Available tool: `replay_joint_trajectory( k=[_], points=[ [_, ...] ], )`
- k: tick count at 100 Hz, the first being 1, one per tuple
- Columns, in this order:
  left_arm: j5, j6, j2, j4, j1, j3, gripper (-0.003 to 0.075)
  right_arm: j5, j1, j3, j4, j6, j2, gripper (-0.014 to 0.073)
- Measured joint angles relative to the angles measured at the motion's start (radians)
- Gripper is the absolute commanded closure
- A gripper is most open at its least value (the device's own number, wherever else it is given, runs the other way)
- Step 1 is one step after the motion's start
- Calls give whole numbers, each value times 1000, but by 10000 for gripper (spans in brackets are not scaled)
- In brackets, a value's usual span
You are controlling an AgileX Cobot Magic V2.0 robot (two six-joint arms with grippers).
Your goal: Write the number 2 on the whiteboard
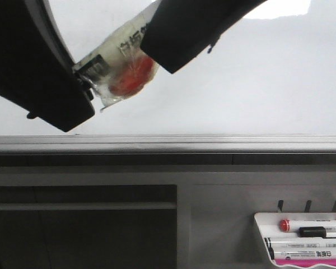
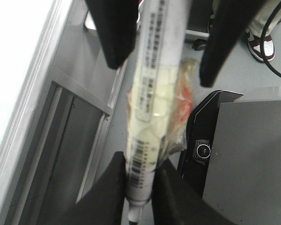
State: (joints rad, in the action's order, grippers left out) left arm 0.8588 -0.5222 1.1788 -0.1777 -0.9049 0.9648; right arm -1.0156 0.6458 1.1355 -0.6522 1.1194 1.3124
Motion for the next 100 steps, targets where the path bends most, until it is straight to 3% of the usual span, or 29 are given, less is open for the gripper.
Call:
replay_joint_trajectory(
  k=[27,49,72,81,100],
  points=[
    [-3,-2,0,0,0,0,740,12,0,0,-9,0,0,355],
    [-3,-2,0,0,0,0,740,12,0,0,-9,0,0,569],
    [-5,-6,0,0,0,0,735,12,0,0,-10,0,0,601],
    [-8,-6,0,6,0,0,656,12,0,0,-10,0,0,601],
    [-10,-6,-5,28,0,0,309,14,-3,2,-10,0,-6,601]
  ],
)
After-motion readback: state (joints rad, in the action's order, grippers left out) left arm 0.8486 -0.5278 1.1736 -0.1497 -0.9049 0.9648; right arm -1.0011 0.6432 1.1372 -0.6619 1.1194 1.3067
